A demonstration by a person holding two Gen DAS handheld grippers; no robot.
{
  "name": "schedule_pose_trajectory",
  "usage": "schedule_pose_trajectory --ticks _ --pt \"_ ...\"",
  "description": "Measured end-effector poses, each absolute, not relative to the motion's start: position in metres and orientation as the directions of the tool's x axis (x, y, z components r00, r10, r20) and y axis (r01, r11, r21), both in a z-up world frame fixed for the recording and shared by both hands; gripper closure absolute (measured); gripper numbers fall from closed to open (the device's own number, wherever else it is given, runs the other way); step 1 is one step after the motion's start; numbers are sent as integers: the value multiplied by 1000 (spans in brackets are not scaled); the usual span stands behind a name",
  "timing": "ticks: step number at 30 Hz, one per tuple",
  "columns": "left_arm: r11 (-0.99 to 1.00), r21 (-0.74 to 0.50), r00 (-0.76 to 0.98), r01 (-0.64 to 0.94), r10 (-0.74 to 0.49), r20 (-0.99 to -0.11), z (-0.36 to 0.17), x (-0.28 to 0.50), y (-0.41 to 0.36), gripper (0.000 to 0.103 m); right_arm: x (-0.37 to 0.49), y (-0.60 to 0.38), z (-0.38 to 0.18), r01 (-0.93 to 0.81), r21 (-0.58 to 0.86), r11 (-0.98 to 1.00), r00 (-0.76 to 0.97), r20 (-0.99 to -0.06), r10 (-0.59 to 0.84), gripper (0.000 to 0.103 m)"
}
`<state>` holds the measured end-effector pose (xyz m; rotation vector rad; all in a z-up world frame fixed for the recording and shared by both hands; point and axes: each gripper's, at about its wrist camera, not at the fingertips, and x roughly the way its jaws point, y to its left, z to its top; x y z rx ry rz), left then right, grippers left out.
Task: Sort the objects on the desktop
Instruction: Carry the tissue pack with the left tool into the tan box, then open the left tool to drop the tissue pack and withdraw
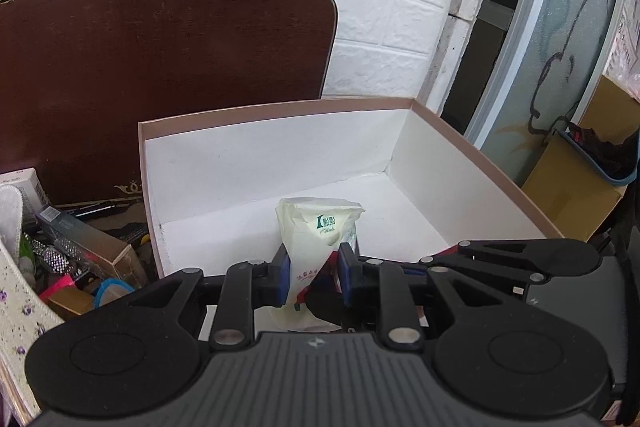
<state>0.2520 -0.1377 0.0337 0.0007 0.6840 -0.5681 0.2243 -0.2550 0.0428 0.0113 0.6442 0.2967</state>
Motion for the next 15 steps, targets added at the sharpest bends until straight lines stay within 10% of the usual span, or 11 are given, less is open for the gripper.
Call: schedule_pose_trajectory --ticks 4,7,9,15 --pt "850 -159 630 502 -486 -606 32 261 -139 74 237 -252 39 -259 94 961 750 -607 262 73" --pt "832 -175 625 526 -518 -584 35 260 -136 50 240 -253 38 -257 109 960 743 -613 268 70" --pt "832 -184 640 523 -526 -560 38 257 -134 22 237 -253 40 -263 107 959 749 -604 273 48" --pt "821 -219 634 528 -552 -541 43 252 -128 11 230 -251 47 -241 56 969 783 -579 228 30"
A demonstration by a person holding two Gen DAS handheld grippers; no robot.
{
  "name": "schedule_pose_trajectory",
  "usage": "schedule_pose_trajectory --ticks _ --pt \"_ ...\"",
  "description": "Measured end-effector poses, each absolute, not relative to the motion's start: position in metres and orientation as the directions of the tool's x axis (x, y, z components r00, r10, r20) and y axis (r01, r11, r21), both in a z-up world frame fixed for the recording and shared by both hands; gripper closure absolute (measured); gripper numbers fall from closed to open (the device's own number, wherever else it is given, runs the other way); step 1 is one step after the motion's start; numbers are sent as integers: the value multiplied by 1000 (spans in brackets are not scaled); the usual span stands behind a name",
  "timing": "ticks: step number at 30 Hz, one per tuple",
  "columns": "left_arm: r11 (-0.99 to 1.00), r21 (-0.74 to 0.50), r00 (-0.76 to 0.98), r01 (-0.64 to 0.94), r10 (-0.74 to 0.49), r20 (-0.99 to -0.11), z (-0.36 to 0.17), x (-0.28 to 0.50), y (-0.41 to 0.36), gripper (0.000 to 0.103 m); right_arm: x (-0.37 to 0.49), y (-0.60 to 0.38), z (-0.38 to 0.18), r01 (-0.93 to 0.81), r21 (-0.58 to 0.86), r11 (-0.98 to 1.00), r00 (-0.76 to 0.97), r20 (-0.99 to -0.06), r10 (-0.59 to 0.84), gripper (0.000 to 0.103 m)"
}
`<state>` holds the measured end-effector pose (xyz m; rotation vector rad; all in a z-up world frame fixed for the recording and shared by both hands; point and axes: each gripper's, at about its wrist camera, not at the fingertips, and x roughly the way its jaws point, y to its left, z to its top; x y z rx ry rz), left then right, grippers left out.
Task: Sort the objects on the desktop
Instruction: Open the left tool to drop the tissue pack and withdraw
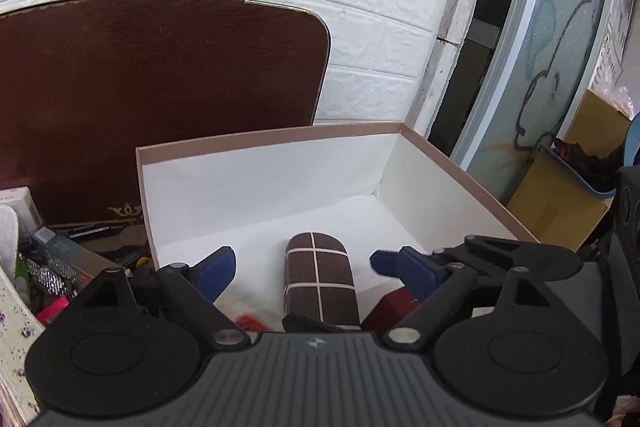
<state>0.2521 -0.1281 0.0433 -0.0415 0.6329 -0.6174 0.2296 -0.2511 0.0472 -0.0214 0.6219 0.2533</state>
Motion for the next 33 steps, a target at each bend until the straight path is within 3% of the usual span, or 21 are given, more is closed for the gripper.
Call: schedule_pose_trajectory --ticks 4,21,33 --pt "818 -237 624 524 -558 -547 44 246 -123 5 221 -251 50 -226 45 973 804 -556 212 17" --pt "804 -267 650 531 -589 -480 50 175 -99 5 150 -238 65 -230 38 972 855 -469 221 15" --pt "843 -290 743 453 -537 -401 33 93 -62 5 77 -213 58 -277 32 960 880 -394 267 14"
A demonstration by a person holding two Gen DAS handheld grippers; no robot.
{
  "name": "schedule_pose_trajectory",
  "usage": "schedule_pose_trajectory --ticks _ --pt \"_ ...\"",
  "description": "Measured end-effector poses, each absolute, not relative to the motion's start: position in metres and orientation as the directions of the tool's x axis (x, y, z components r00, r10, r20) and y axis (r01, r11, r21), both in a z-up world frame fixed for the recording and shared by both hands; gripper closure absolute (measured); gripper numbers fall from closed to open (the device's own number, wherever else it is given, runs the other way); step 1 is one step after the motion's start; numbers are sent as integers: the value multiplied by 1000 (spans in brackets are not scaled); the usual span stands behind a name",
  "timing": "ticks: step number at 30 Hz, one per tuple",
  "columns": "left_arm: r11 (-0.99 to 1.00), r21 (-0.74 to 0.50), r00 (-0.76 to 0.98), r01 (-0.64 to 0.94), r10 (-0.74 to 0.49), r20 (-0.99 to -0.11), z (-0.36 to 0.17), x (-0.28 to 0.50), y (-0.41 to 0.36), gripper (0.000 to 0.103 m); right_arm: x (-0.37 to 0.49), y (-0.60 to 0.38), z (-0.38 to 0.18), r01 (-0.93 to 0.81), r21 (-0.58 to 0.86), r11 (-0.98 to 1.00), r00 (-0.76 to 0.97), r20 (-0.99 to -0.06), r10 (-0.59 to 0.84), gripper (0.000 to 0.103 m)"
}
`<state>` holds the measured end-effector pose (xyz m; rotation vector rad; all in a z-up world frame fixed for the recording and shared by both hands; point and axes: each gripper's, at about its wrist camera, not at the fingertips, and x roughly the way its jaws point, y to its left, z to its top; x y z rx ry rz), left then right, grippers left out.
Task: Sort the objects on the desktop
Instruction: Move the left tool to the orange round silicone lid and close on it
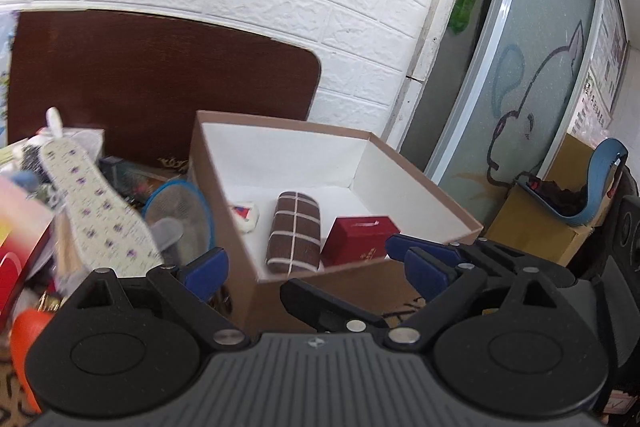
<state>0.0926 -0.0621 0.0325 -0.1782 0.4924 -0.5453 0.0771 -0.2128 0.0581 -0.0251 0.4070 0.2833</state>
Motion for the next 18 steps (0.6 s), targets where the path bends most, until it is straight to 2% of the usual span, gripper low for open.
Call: schedule_pose_trajectory --ticks 9,18 --pt "893 -304 776 332 -442 -450 -6 55 -9 6 42 -168 26 -415 19 910 819 -428 382 14" --pt "933 -343 815 111 -283 -505 -35 54 60 6 39 -121 -3 -526 -14 850 740 -499 450 15"
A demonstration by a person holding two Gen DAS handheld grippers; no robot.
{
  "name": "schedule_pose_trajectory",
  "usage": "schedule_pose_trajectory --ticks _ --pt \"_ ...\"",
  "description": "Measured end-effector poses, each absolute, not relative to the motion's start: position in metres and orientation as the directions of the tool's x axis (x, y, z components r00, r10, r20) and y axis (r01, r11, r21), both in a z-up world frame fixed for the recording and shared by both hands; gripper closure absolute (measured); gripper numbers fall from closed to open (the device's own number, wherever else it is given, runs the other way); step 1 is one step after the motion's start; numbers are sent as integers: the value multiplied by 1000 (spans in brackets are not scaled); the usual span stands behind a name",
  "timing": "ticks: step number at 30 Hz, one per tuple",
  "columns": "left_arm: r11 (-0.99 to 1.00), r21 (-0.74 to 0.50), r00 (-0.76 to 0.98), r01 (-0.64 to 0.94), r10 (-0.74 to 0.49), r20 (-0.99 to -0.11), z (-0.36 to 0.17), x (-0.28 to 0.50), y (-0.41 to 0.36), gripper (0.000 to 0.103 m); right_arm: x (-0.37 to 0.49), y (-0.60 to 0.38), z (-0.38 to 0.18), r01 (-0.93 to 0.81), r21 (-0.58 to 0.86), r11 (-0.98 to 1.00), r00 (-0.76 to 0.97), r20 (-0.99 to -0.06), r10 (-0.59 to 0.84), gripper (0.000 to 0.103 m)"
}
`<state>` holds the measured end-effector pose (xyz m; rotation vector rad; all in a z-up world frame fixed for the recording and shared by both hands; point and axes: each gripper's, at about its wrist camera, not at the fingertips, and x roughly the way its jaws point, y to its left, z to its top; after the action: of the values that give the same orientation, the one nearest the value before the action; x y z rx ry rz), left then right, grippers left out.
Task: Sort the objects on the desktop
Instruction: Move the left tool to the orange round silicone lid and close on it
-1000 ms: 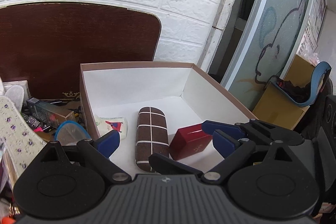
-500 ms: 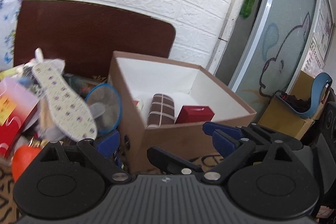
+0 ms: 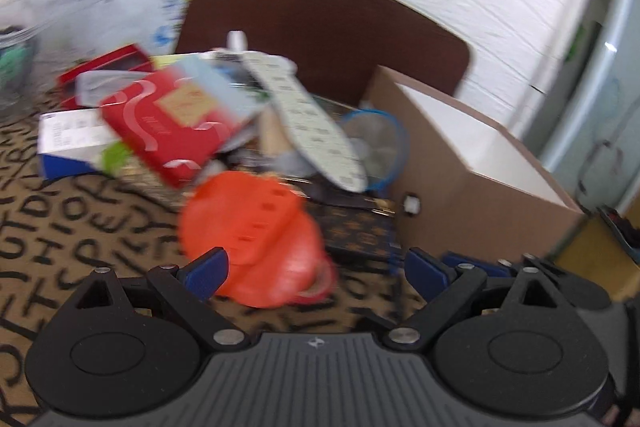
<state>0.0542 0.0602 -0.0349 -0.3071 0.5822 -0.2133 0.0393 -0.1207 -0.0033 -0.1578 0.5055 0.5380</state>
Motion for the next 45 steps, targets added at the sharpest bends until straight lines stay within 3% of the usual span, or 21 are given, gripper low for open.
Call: schedule_pose_trajectory --ticks 8,21,24,31,35,39,45 --pt "918 -396 788 12 -253 -561 -57 91 92 7 51 -91 -13 -587 -92 804 716 -522 463 24" --pt "894 -448 758 36 -316 -571 -74 124 101 7 80 -53 -26 -636 -201 745 709 -531 463 25" --pt "888 -455 757 59 -337 -560 -74 126 101 15 87 -50 -29 -634 -194 748 705 -542 457 33" --pt "887 -459 757 54 -336 -561 -73 123 102 19 96 -56 -31 -618 -152 771 708 -535 461 31" --pt "897 -438 757 59 -326 -566 -71 118 100 27 98 -58 -33 -623 -138 770 700 -537 470 26" --pt "889 -456 768 42 -321 -554 -69 110 106 37 92 -58 -33 -638 -145 757 694 -534 483 34" --pt "880 -474 757 41 -337 -560 -73 106 108 37 88 -65 -33 -627 -106 772 691 -533 488 44"
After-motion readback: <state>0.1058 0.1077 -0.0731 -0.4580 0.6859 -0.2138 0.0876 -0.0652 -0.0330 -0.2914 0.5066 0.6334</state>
